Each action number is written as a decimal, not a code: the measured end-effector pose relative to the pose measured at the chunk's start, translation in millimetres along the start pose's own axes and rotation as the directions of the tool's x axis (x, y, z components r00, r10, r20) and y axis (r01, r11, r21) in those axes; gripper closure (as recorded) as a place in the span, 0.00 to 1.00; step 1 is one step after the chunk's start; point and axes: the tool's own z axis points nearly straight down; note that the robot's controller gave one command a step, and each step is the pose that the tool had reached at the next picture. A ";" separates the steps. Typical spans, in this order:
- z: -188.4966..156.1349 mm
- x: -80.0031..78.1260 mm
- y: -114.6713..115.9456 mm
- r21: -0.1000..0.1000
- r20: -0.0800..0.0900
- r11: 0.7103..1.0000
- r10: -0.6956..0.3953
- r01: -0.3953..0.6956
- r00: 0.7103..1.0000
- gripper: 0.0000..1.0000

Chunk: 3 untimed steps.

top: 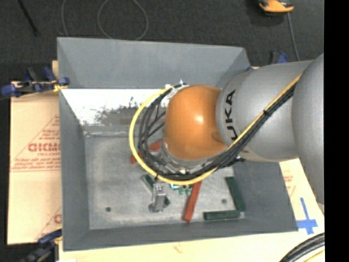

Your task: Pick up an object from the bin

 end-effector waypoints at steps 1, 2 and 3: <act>93.9 -46.9 -94.4 -0.002 0.007 0.925 0.380 -0.380 0.925 0.00; 42.6 -24.8 -12.4 -0.001 0.011 0.998 0.069 -0.069 0.998 0.00; 96.0 -29.7 -74.2 0.004 0.006 0.998 -0.064 0.064 0.998 0.00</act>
Offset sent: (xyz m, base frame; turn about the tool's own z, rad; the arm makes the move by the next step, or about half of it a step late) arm 0.0463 -0.0927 -0.0945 0.3910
